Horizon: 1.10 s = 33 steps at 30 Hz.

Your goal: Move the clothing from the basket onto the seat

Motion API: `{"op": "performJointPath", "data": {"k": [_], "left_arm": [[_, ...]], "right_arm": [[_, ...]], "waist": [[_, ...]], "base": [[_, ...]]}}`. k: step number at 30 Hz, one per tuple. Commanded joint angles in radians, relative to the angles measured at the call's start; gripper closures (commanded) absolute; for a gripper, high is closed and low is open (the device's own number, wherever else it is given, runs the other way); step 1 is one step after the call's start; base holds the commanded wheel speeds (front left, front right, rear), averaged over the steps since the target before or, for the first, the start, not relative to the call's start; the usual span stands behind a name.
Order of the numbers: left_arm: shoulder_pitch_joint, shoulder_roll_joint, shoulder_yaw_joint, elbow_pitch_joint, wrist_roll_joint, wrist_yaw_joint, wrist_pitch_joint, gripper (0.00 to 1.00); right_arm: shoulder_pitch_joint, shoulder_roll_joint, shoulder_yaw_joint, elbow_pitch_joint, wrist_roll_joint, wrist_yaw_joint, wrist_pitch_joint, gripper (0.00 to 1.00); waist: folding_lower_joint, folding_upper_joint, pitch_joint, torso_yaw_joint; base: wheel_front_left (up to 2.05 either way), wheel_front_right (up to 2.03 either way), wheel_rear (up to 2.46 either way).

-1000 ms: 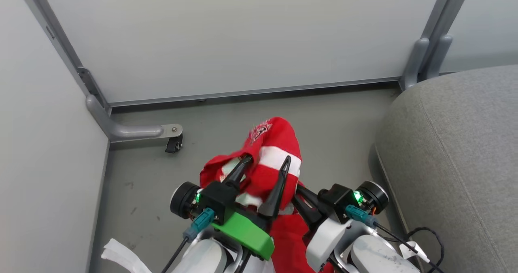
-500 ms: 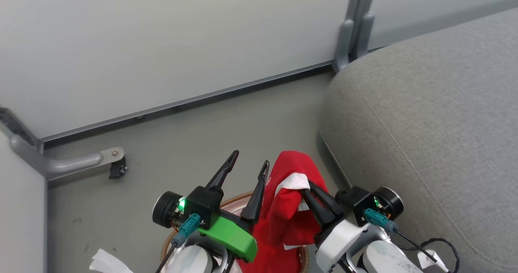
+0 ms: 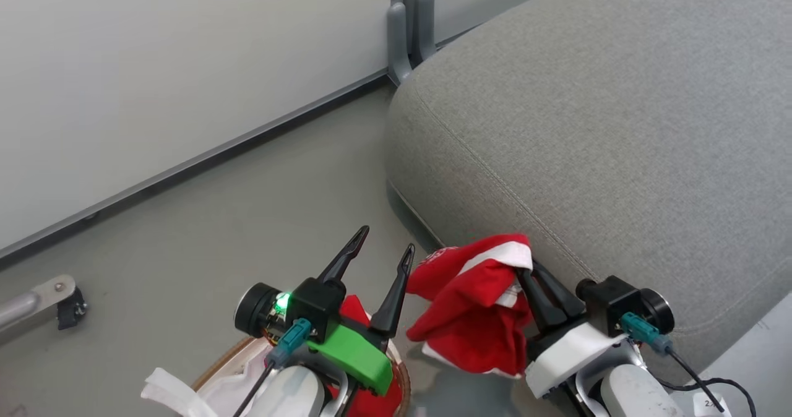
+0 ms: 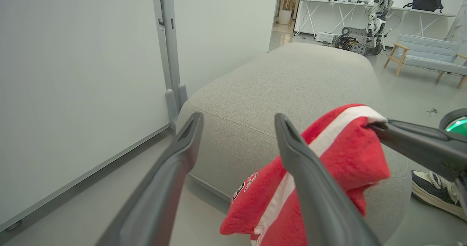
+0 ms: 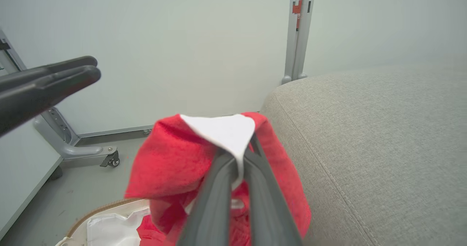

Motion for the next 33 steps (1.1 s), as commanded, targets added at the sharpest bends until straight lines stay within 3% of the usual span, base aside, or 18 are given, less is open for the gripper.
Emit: {"op": "performJointPath", "data": {"k": [1,9,12,24,33], "left_arm": [[-0.019,0.006,-0.002,0.009,-0.004,-0.006,0.000,0.00],[-0.071,0.006,-0.030,0.028,0.015,-0.013,0.000,0.00],[-0.081,0.018,-0.034,0.018,0.030,-0.014,0.000,0.00],[-0.104,0.140,-0.013,-0.038,0.056,-0.014,0.000,0.00],[-0.158,0.176,0.010,-0.087,0.078,-0.014,0.000,0.00]], "right_arm": [[0.005,0.001,-0.020,-0.012,-0.006,-0.001,-0.005,1.00],[-0.071,0.000,-0.134,-0.041,-0.087,-0.001,-0.005,1.00],[-0.151,-0.029,-0.167,-0.042,-0.122,-0.001,-0.005,1.00],[-0.630,-0.255,-0.248,0.084,-0.205,-0.001,-0.005,1.00],[-0.896,-0.369,-0.352,0.244,-0.324,-0.001,-0.005,1.00]], "waist": [[0.0000,-0.0001,0.054,-0.046],[0.0000,-0.0001,0.118,-0.059],[0.0000,-0.0001,0.161,-0.059],[0.0000,-0.0001,0.382,-0.055],[0.0000,-0.0001,0.531,0.032]], "base": [[0.00,0.00,0.00],[0.02,0.02,0.02],[0.03,0.03,0.03],[0.00,0.00,0.00],[0.00,0.00,0.00]]}}
